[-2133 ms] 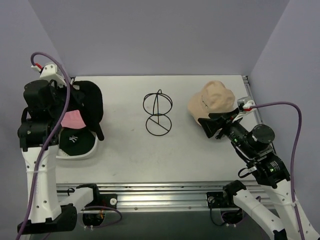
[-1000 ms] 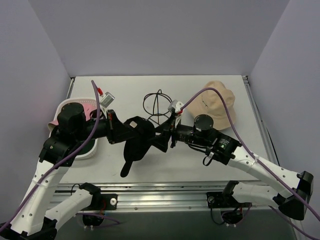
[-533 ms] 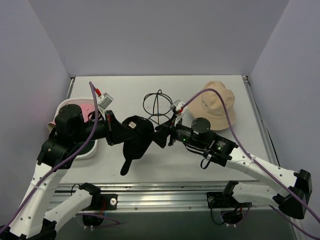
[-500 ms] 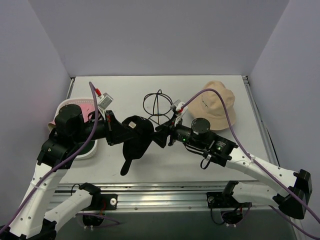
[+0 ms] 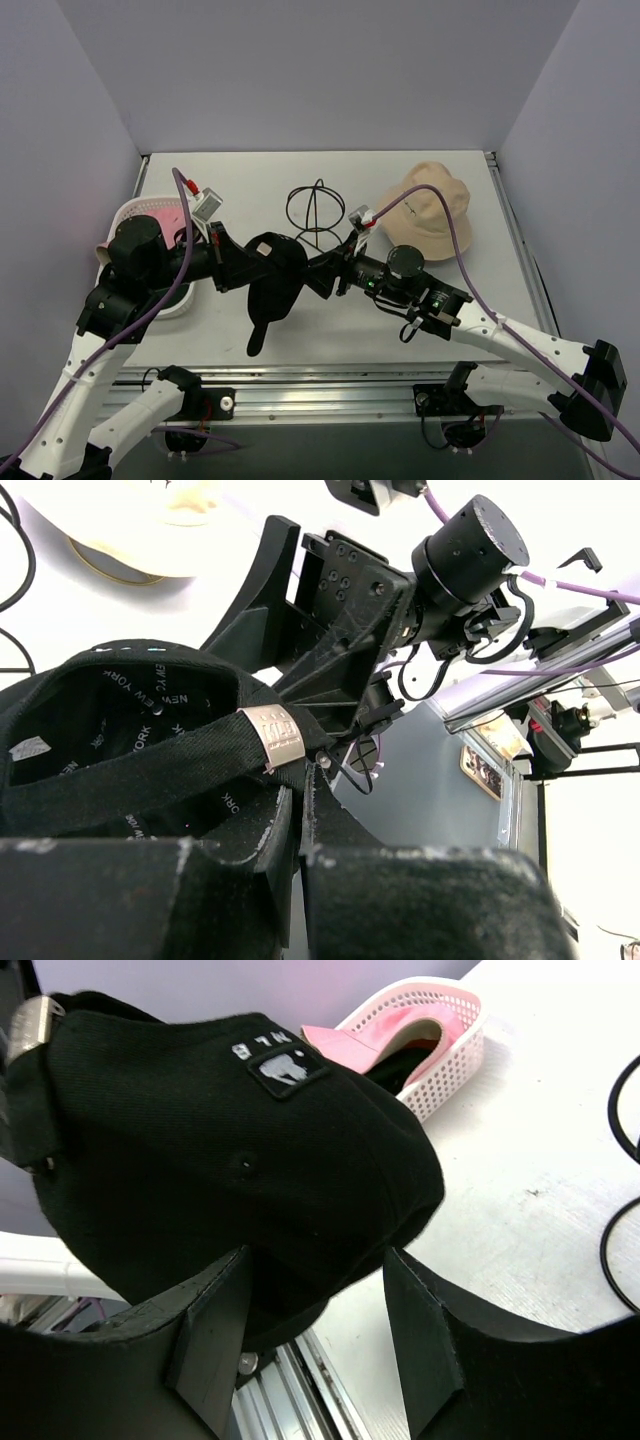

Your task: Stack the hats

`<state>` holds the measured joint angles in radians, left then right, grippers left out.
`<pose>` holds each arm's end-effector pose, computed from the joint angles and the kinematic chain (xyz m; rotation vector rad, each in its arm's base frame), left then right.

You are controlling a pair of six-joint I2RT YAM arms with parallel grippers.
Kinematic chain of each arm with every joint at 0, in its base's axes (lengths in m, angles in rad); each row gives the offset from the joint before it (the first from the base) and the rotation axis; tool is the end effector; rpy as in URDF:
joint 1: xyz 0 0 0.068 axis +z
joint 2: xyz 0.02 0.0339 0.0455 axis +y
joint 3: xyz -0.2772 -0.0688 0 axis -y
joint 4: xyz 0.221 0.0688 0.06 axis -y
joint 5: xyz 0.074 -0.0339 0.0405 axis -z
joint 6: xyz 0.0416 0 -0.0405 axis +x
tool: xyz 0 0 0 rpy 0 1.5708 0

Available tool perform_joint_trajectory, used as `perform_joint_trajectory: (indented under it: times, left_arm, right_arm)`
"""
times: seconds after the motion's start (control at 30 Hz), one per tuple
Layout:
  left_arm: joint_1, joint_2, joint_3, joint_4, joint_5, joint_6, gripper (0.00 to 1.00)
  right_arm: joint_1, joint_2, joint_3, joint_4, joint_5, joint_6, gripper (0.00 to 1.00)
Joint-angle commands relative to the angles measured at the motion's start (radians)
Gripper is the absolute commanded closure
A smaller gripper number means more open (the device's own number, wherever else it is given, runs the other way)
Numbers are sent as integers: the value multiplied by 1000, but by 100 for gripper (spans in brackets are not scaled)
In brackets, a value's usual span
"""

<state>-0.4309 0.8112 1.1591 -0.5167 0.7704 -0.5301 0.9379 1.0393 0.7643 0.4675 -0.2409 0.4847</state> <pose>0.0958 -0.0759 0.4288 0.5242 1.8220 -1.3447 0.1226 0.1839 0.3721 -0.5542 1.4184 1.3320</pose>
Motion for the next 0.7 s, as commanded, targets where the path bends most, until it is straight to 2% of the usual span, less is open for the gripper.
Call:
perform_joint_trajectory:
  times: [0.0,0.13,0.17,0.23,0.33,0.37,0.53,0.6,0.67]
  left_arm:
    - [-5,-17,-4,110,0,-24,98]
    - [-5,-20,-15,135,1,-41,98]
    - [-3,-21,-16,138,3,-41,98]
    - [-5,-24,-19,136,1,-38,98]
    - [-5,-30,-30,139,0,-36,98]
    - [-5,-33,-33,138,-3,-33,98]
    - [-5,-33,-33,106,-86,-18,97]
    - [-5,-32,-26,72,-137,-4,90]
    - [-5,-27,-18,34,-250,4,85]
  right_arm:
    - [7,-22,-3,126,-28,32,49]
    - [9,-18,-14,167,-44,57,56]
    - [9,-18,-16,183,-50,61,64]
    - [9,-21,-16,188,-60,65,70]
    - [9,-28,-8,171,-45,52,89]
    - [10,-35,-2,149,-32,48,100]
    - [9,-105,36,22,84,-11,100]
    - [9,-137,75,-74,164,-43,100]
    - [9,-148,105,-166,216,-78,100]
